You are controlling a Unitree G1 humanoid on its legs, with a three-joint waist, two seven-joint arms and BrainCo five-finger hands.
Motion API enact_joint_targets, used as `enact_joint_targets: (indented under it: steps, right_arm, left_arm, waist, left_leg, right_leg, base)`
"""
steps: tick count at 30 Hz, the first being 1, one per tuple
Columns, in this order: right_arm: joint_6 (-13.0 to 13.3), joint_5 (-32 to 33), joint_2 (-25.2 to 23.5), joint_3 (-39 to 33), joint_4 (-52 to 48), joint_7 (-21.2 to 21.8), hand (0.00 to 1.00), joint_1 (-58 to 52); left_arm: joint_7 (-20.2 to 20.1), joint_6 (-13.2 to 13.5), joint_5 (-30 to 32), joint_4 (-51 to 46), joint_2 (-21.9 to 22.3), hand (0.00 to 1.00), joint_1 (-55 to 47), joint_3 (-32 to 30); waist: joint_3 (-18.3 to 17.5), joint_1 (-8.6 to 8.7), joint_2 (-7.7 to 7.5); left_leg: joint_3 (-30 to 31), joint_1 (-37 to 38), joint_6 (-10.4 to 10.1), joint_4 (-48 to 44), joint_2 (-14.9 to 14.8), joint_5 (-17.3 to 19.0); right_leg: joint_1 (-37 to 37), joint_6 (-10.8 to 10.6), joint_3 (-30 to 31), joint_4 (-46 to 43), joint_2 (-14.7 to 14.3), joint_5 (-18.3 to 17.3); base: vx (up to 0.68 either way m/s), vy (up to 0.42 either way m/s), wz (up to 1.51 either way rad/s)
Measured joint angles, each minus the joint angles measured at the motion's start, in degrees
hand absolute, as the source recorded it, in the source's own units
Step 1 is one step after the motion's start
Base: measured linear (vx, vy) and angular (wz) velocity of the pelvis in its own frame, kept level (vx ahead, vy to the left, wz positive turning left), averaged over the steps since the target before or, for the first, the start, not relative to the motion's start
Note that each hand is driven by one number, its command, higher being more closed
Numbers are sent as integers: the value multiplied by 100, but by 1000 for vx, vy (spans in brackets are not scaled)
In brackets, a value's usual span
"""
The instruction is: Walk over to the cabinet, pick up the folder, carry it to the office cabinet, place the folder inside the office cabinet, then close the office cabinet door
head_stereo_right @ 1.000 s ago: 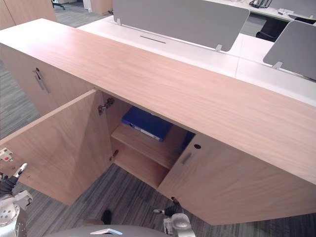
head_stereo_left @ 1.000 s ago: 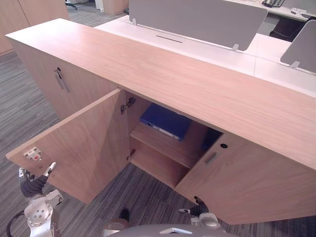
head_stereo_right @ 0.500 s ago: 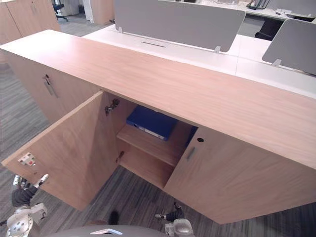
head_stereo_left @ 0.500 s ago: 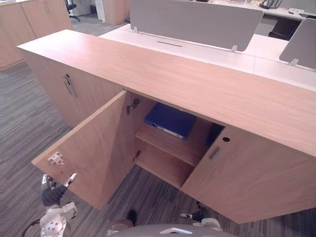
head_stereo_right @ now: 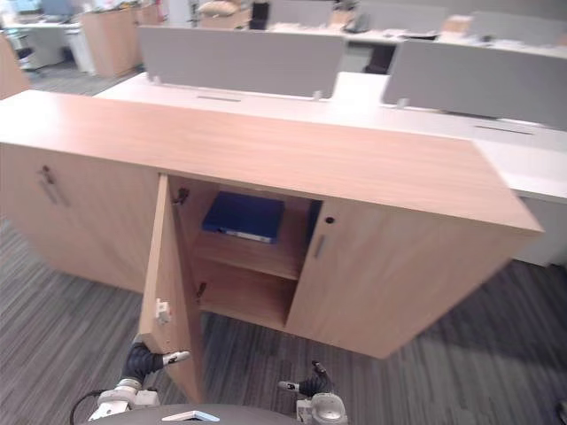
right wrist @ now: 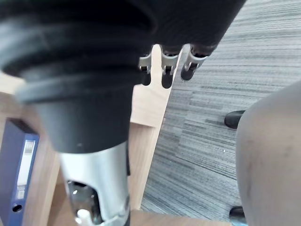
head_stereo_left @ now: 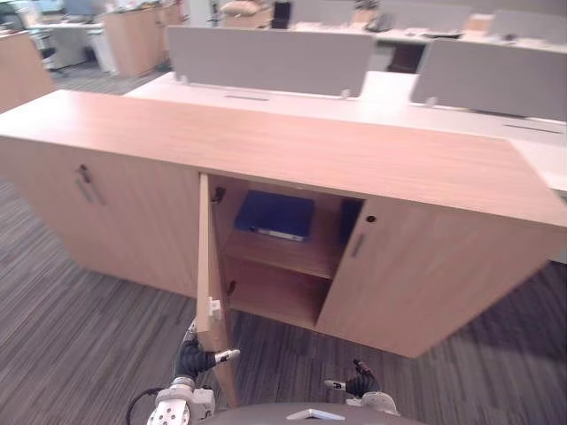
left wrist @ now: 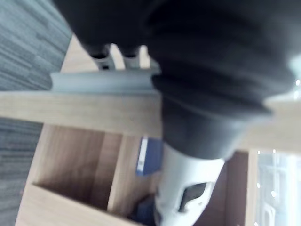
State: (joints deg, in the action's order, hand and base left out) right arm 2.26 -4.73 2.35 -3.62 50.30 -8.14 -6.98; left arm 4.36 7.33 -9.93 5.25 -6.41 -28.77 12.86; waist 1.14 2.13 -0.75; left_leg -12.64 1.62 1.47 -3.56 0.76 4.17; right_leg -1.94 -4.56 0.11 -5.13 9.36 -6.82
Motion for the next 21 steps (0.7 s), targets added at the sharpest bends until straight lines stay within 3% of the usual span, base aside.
enact_joint_targets:
  steps: [1, 3, 4, 5, 6, 7, 8, 9, 10, 11, 12, 13, 15, 17, 18, 19, 21]
  right_arm:
    - [1, -1, -5, -19, 11, -2, 0, -20]
    - [1, -4, -9, -142, 0, -3, 0, -51]
    - [1, -5, -6, -172, -15, -3, 0, -67]
    - [3, 38, -30, -234, -59, -2, 0, -66]
    - [5, 45, 80, -238, -126, -4, 0, -91]
    - [9, 45, 144, -237, -194, -4, 0, -96]
    - [8, 39, 186, -248, -244, -4, 0, -71]
    - [2, 24, 156, -267, -261, -4, 0, -88]
    - [10, 8, 75, -265, -198, -4, 0, -145]
    - [31, 35, 33, -340, -216, 4, 0, -235]
    - [34, 27, 282, -350, -360, 0, 0, -283]
    - [-12, -9, 284, -303, -276, -20, 0, -260]
    - [-71, -1, 262, -346, -123, -69, 0, -618]
    - [-132, -6, 261, -366, -31, -74, 0, -733]
    - [-147, -7, 215, -364, 27, -80, 0, -775]
    - [-152, -2, 166, -380, 31, -90, 0, -760]
    - [-140, -5, 260, -377, 16, -84, 0, -756]
  left_arm:
    - [-8, -4, 0, 1, -5, 0, 102, 42]
    - [-41, 1, 1, -3, -8, 0, 246, 134]
    - [-76, 5, 1, -7, -9, 0, 300, 161]
    - [-100, 5, 2, 20, 22, 0, 493, 249]
    - [-105, 11, 4, 12, 118, 0, 595, 317]
    - [-109, 18, 5, 12, 192, 0, 653, 357]
    - [-130, 29, 12, 9, 259, 0, 776, 420]
    - [-155, 62, 18, -3, 247, 0, 920, 444]
    - [-153, 77, 47, 14, 222, 0, 1014, 424]
    - [-131, 102, 134, 105, 261, 0, 1254, 419]
    - [-93, 144, 184, 162, 395, 0, 1401, 422]
    - [-100, 146, 225, 382, 356, 0, 1547, 398]
    - [-19, 99, 392, 684, 255, 0, 1967, 370]
    - [145, 95, 462, 714, 207, 0, 2153, 286]
    - [203, 72, 500, 734, 118, 0, 2296, 254]
    - [270, 60, 582, 855, 66, 0, 2473, 215]
    - [389, 2, 692, 1144, 72, 0, 2791, 130]
  waist:
    - [4, 48, -3]
    - [2, 119, -34]
    - [-6, 137, -62]
    - [36, 246, -190]
    - [60, 269, 3]
    - [79, 306, 117]
    - [92, 352, 208]
    - [40, 454, 128]
    - [-33, 494, -49]
    - [-13, 452, -168]
    - [0, 467, 336]
    - [7, 458, 213]
    - [-20, 585, 148]
    - [-26, 645, 85]
    - [-40, 674, -31]
    - [-25, 686, -61]
    - [24, 801, 71]
  left_leg:
    - [-36, 107, -90, 252, -43, -57]
    - [-190, 257, -216, 649, 33, -137]
    - [-216, 282, -266, 784, 119, -169]
    - [-272, 313, -234, 821, 254, -278]
    - [-362, 347, -70, 821, 229, -357]
    - [-426, 346, -57, 856, 190, -398]
    - [-527, 332, -118, 862, 156, -406]
    - [-632, 286, -460, 863, 207, -117]
    - [-692, 228, -273, 657, 336, -71]
    - [-707, -70, 419, -707, 214, -4]
    - [-504, -44, -1, -834, -335, 594]
    - [-573, -18, -111, -842, -262, 660]
    - [-629, 59, -129, -476, -261, 538]
    - [-649, 23, -198, -163, -159, 394]
    - [-653, 1, -177, -14, -17, 239]
    - [-648, -5, -152, 120, 45, 119]
    - [-684, 166, -159, 606, 105, -208]
  right_leg:
    - [-13, -19, -13, -125, -235, 12]
    - [-45, 30, -7, -234, -427, -63]
    - [-50, -1, 26, -239, -430, -152]
    - [34, -75, 188, -192, -347, -130]
    - [91, -63, 270, -152, -359, -92]
    - [73, -61, 291, -103, -413, -82]
    - [14, -34, 389, 34, -450, -63]
    - [30, 50, 460, 234, -377, -28]
    - [125, 181, 463, 358, -178, 58]
    - [207, 226, 555, 474, -147, 194]
    - [208, 220, 558, 619, -545, 317]
    - [245, 143, 593, 626, -486, 481]
    - [149, 175, 548, 567, -578, 704]
    - [70, 202, 541, 552, -625, 711]
    - [-29, 197, 540, 556, -542, 712]
    - [-18, 13, 504, 695, -485, 745]
    - [140, -14, 480, 565, -509, 738]
  base:
    - [-106, 43, -41]
    - [-93, 7, -36]
    - [-60, -16, -36]
    - [-55, 18, -46]
    - [-50, 28, -49]
    - [-94, 68, -65]
    - [-78, 51, -57]
    - [-91, 120, -54]
    - [-52, 84, -66]
    - [-11, 110, -94]
    - [21, 66, -104]
    - [35, 98, -71]
    - [36, 44, -17]
    - [98, -4, -14]
    - [124, -32, -18]
    - [95, -44, -14]
    - [66, -29, -8]
